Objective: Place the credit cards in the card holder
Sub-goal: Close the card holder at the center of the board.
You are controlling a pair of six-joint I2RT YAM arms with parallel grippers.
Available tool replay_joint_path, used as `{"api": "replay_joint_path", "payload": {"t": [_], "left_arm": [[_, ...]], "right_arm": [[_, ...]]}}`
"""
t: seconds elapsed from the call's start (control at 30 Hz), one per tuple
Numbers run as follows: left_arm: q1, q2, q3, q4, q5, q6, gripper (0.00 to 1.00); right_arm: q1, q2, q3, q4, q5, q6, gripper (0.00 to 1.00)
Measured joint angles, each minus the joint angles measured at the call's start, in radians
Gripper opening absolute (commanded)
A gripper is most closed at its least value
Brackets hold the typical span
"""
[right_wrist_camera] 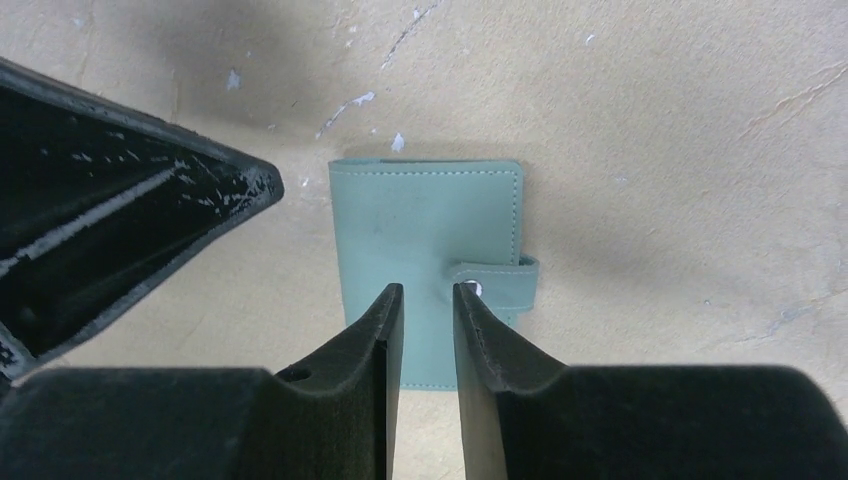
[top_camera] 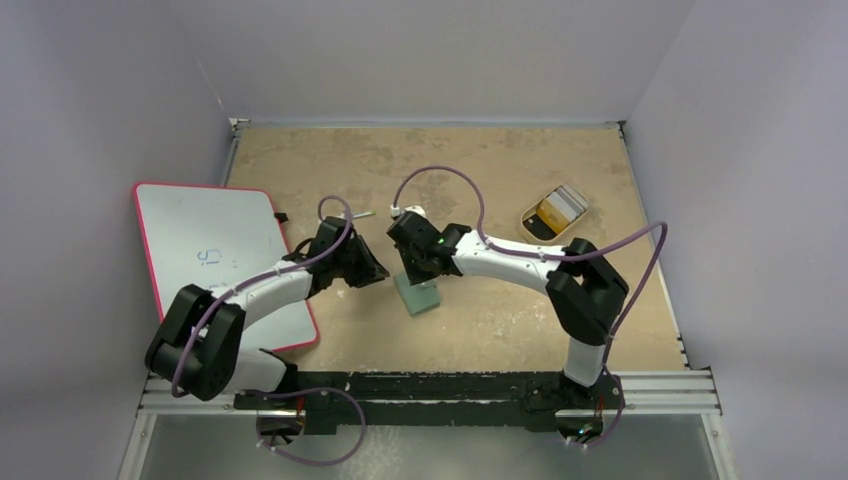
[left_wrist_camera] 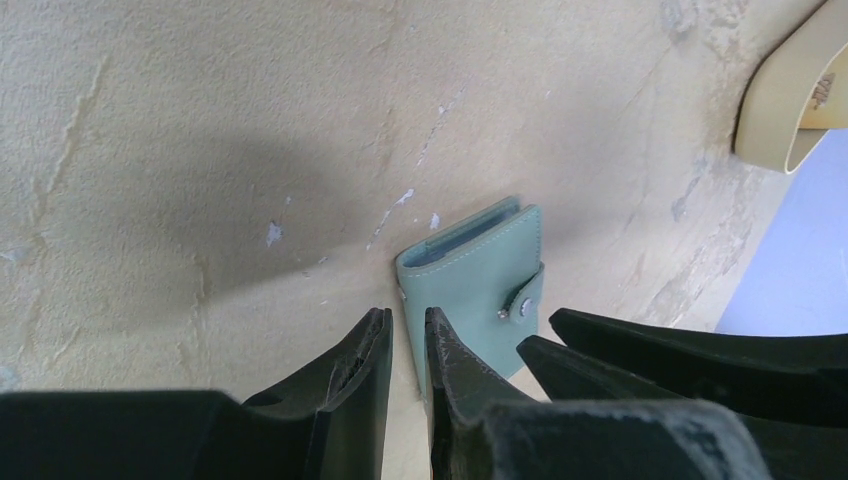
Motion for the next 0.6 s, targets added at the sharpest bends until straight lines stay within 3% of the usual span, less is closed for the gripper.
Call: {"api": "replay_joint_path", "payload": {"t": [0.43, 0.6], "left_arm": [[0.001, 0.024, -0.016, 0.020, 0.012, 0.007, 0.18], [0.001, 0.024, -0.018, 0.024, 0.013, 0.007, 0.18]], "right_arm": [[0.044, 0.116, 0.093, -0.122, 0.121, 0.018, 0.21], [0.053, 0.117, 0.105, -0.151, 0.144, 0.028, 0.29]]}}
